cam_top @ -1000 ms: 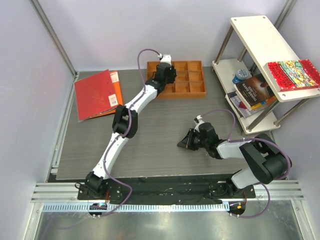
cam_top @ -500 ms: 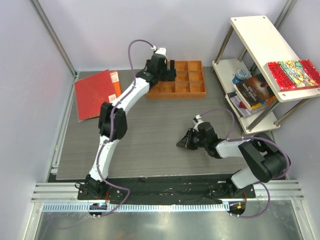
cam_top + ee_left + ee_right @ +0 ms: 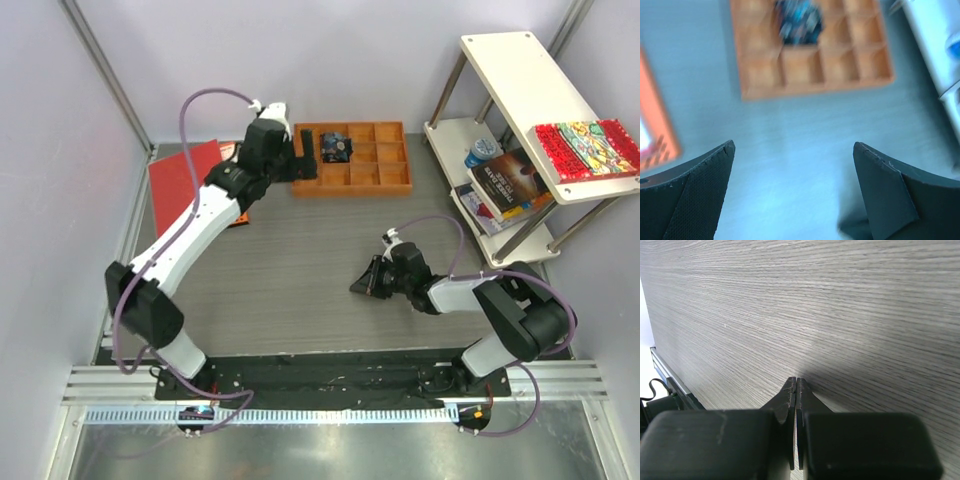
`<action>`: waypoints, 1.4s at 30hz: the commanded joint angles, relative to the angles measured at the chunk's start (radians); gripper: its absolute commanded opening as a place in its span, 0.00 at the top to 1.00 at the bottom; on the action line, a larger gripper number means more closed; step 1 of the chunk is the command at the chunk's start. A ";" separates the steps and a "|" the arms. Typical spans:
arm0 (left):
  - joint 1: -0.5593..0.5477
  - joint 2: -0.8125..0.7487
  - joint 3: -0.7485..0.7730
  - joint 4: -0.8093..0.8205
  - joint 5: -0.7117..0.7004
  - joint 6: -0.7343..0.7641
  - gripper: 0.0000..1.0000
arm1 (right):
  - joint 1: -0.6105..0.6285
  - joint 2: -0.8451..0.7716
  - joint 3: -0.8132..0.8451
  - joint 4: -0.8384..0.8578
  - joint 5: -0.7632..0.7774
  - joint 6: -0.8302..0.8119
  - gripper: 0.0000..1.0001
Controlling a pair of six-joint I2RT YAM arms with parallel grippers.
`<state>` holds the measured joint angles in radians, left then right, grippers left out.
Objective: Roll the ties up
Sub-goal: Reset both arms
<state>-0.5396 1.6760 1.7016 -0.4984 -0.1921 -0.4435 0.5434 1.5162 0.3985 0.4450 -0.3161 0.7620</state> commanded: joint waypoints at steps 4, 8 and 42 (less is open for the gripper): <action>0.000 -0.320 -0.370 -0.051 -0.098 -0.032 0.00 | 0.055 0.035 -0.004 -0.170 0.106 -0.046 0.98; 0.001 -0.508 -0.606 -0.060 -0.179 -0.018 0.00 | 0.075 0.024 0.005 -0.193 0.140 -0.044 0.98; 0.023 -1.061 -1.373 0.570 -0.495 0.414 0.00 | 0.138 -0.501 -0.245 -0.115 0.291 -0.004 0.36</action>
<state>-0.5377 0.5236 0.3828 -0.3122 -0.7136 -0.2325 0.6769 1.0649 0.1757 0.3256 -0.0700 0.7628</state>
